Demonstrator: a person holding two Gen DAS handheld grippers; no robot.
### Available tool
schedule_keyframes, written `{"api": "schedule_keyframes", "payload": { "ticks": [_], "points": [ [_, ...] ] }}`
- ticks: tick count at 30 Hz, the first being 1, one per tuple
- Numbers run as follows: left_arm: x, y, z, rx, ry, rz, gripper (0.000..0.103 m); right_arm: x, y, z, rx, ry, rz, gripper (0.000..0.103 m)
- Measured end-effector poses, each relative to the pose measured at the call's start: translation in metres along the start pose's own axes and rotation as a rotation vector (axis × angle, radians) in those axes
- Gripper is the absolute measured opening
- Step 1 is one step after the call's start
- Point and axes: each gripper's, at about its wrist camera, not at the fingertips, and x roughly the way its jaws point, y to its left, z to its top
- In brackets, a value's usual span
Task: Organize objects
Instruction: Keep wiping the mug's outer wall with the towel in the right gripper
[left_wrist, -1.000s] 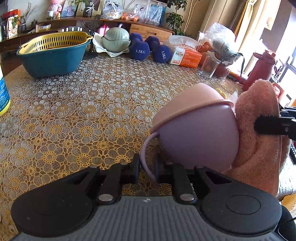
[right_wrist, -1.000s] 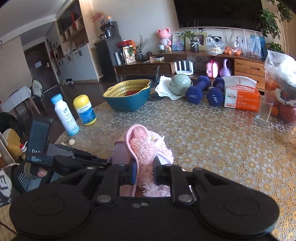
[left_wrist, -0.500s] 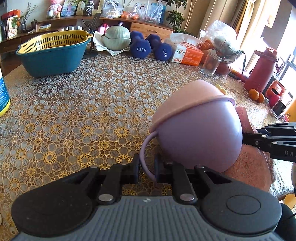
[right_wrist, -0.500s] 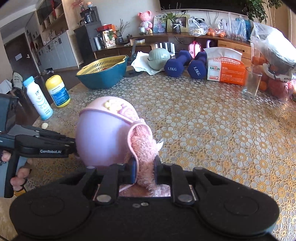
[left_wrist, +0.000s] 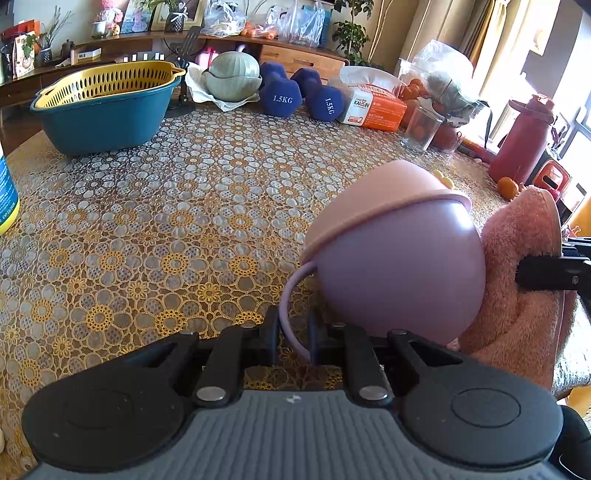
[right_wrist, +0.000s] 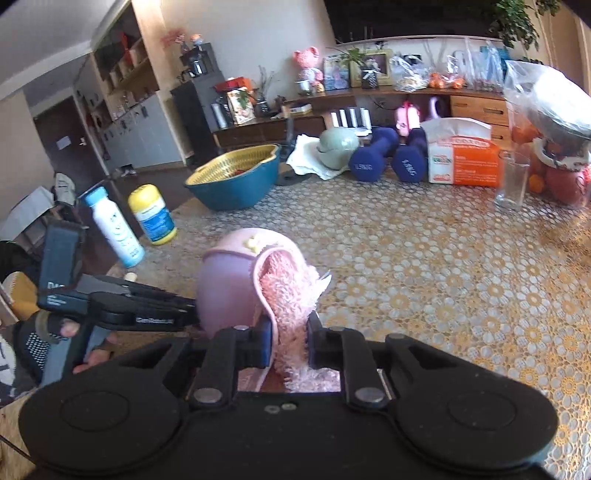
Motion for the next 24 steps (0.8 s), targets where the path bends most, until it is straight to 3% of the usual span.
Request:
{"api": "schedule_keyframes", "payload": {
  "ticks": [4, 9, 13, 17, 24],
  "points": [
    [0.000, -0.001, 0.000, 0.007, 0.001, 0.007, 0.015, 0.015, 0.016, 0.000, -0.064, 0.026, -0.012, 0.017],
    [-0.001, 0.000, 0.001, 0.001, 0.000, 0.002, 0.015, 0.022, 0.009, 0.000, -0.030, 0.034, -0.036, 0.018],
    [-0.001, 0.000, 0.001, 0.000, -0.001, 0.001, 0.015, 0.031, 0.000, -0.005, -0.024, 0.067, -0.114, 0.017],
    [-0.005, -0.001, 0.003, -0.003, -0.016, -0.011, 0.015, 0.036, -0.009, -0.006, 0.011, 0.077, -0.245, 0.017],
    [-0.018, -0.013, 0.009, 0.022, -0.064, -0.032, 0.015, -0.009, 0.003, 0.001, 0.003, -0.024, -0.166, 0.017]
  ]
}}
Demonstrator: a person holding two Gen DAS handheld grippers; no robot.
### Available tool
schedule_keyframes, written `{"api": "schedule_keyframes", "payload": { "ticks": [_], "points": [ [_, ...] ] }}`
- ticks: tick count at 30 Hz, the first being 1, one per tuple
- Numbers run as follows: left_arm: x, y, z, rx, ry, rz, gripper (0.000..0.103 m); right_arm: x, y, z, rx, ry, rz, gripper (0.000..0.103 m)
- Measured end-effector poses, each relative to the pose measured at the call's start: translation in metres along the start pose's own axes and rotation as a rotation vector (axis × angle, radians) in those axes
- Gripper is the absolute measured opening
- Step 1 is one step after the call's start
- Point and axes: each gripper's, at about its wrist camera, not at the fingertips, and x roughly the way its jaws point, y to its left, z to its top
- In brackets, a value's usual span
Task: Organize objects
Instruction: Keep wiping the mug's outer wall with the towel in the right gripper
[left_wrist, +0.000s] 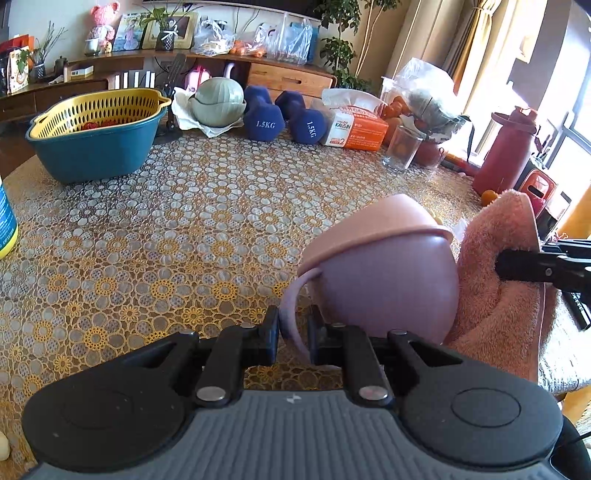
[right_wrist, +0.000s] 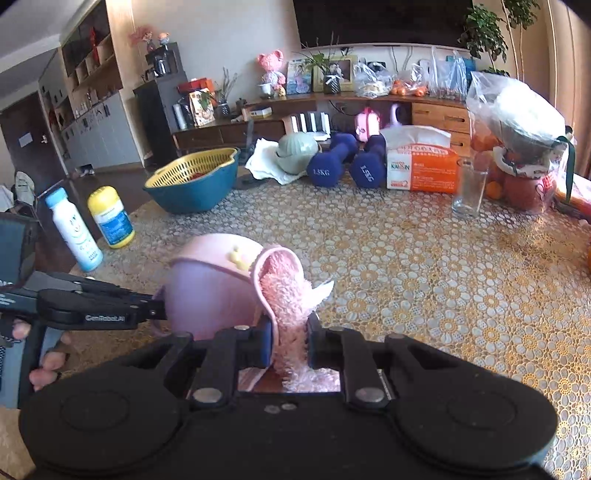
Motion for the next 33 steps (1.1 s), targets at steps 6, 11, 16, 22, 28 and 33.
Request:
{"api": "schedule_keyframes", "payload": {
  "ticks": [6, 11, 16, 22, 28, 33],
  "points": [
    [-0.010, -0.014, 0.004, 0.030, -0.021, -0.010, 0.015, -0.008, 0.035, 0.018, -0.080, -0.038, 0.074, 0.017],
    [-0.011, -0.017, 0.004, 0.035, -0.023, -0.003, 0.015, 0.005, 0.044, 0.016, -0.123, -0.026, 0.047, 0.017],
    [-0.012, -0.019, 0.005, 0.037, -0.027, 0.000, 0.015, 0.008, 0.032, 0.005, -0.084, -0.003, 0.037, 0.018],
    [-0.014, -0.020, 0.005, 0.038, -0.030, -0.003, 0.015, 0.010, 0.018, -0.012, -0.052, 0.036, 0.005, 0.018],
    [-0.019, -0.029, 0.004, 0.051, -0.041, -0.023, 0.015, 0.007, 0.003, -0.021, -0.026, 0.063, -0.087, 0.017],
    [-0.024, -0.037, 0.006, 0.060, -0.052, -0.043, 0.015, -0.023, 0.010, -0.010, -0.003, -0.014, -0.030, 0.016]
  ]
}}
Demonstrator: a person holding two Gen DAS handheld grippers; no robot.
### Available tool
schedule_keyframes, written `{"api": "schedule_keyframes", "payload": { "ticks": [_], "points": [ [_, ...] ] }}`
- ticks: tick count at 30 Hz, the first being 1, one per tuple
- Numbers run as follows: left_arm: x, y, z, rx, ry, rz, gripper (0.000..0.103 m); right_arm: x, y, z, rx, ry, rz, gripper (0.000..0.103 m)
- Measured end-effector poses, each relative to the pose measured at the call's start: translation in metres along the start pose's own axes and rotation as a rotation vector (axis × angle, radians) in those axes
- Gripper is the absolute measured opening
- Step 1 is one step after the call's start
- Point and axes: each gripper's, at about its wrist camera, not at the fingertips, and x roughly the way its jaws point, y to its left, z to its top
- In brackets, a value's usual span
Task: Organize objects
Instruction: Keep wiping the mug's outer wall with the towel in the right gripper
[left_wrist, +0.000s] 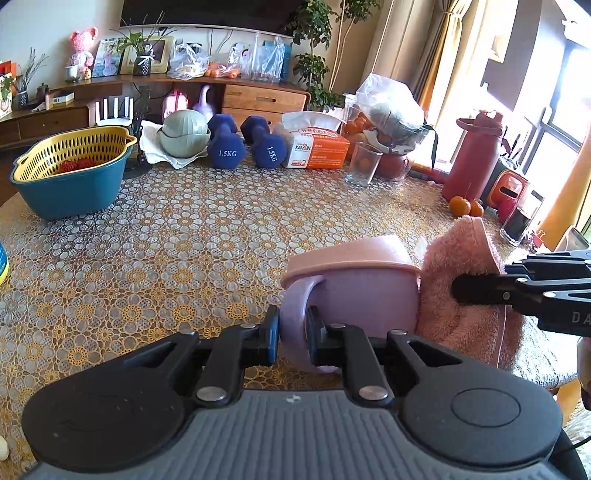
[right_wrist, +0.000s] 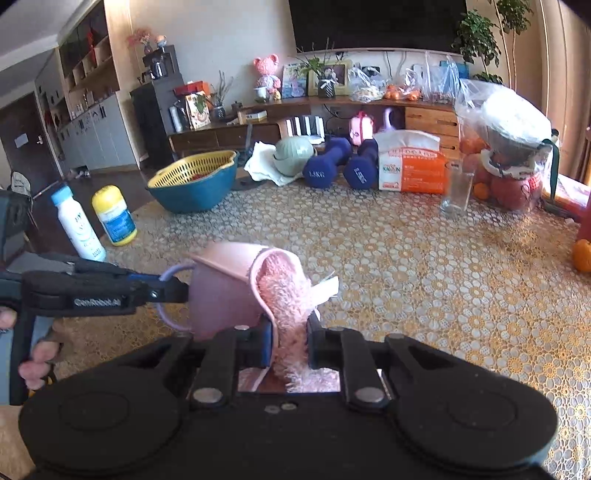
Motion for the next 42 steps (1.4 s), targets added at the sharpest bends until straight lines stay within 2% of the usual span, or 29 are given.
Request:
{"api": "schedule_keyframes", "payload": {
  "ticks": [4, 9, 19, 23, 27, 32, 37, 42],
  "points": [
    [-0.004, -0.009, 0.000, 0.016, -0.009, -0.011, 0.015, -0.005, 0.023, 0.010, -0.044, -0.025, 0.035, 0.016],
    [-0.007, -0.014, 0.000, 0.023, -0.009, -0.019, 0.016, 0.010, 0.036, 0.008, -0.087, -0.010, -0.009, 0.017],
    [-0.008, -0.019, 0.001, 0.005, -0.013, -0.038, 0.018, 0.023, 0.014, -0.010, -0.035, 0.048, -0.044, 0.018],
    [-0.010, -0.024, 0.000, 0.024, -0.012, -0.041, 0.018, 0.031, 0.005, -0.020, -0.056, 0.083, -0.129, 0.017],
    [-0.011, -0.028, 0.000, 0.032, -0.010, -0.042, 0.018, 0.027, -0.015, -0.022, 0.008, 0.080, -0.176, 0.016],
    [-0.012, -0.033, 0.002, 0.033, -0.012, -0.043, 0.018, 0.005, -0.013, -0.011, 0.039, 0.011, -0.138, 0.016],
    [-0.015, -0.042, 0.002, 0.051, -0.016, -0.058, 0.018, -0.012, 0.018, 0.007, -0.012, -0.058, -0.046, 0.016],
    [-0.017, -0.051, 0.001, 0.073, -0.019, -0.068, 0.018, -0.002, 0.036, 0.013, -0.069, -0.055, -0.035, 0.016]
  ]
}}
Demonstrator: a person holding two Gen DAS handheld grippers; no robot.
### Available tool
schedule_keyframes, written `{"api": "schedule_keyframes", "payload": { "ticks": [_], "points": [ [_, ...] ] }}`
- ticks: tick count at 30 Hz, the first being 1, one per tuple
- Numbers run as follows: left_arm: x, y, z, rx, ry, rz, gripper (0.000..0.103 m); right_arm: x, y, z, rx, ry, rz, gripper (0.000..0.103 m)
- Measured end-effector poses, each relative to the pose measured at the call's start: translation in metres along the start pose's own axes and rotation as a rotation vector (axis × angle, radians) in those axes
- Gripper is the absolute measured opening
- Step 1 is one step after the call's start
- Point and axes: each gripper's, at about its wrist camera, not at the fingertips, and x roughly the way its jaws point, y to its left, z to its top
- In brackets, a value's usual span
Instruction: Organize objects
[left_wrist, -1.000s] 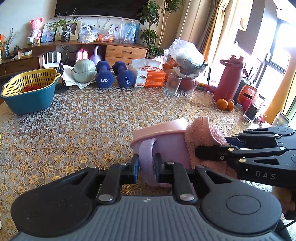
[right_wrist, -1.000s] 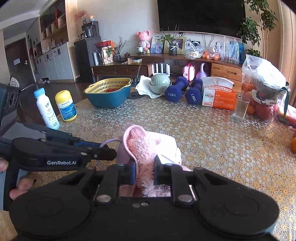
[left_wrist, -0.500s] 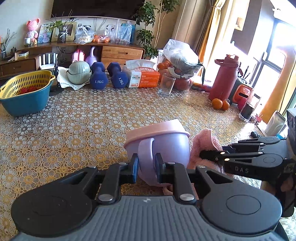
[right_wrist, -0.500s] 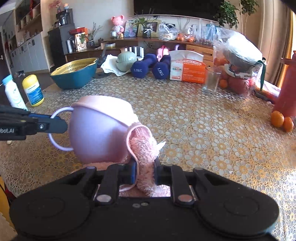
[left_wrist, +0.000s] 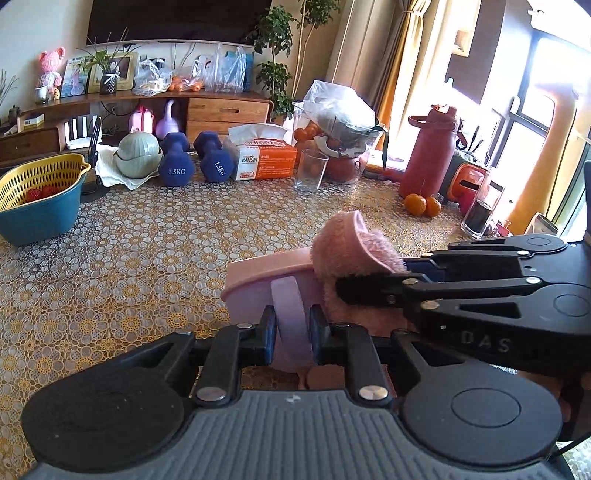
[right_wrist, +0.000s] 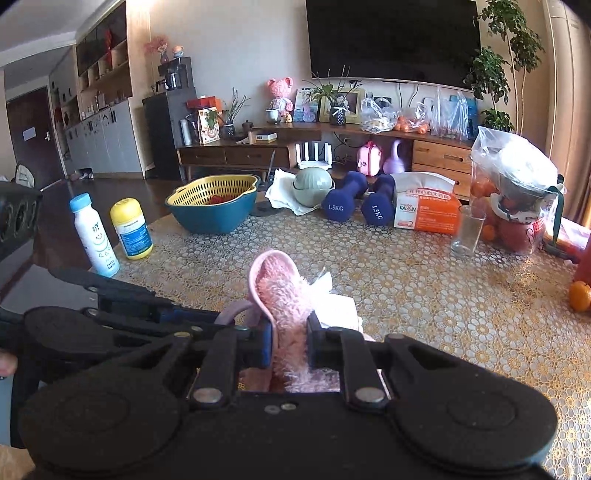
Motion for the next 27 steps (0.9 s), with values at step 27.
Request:
{"api": "schedule_keyframes", "payload": {
  "ticks": [27],
  "points": [
    [-0.003, -0.010, -0.002, 0.005, 0.004, -0.025, 0.019, 0.003, -0.049, -0.032, 0.119, 0.086, -0.093, 0.016]
  ]
}}
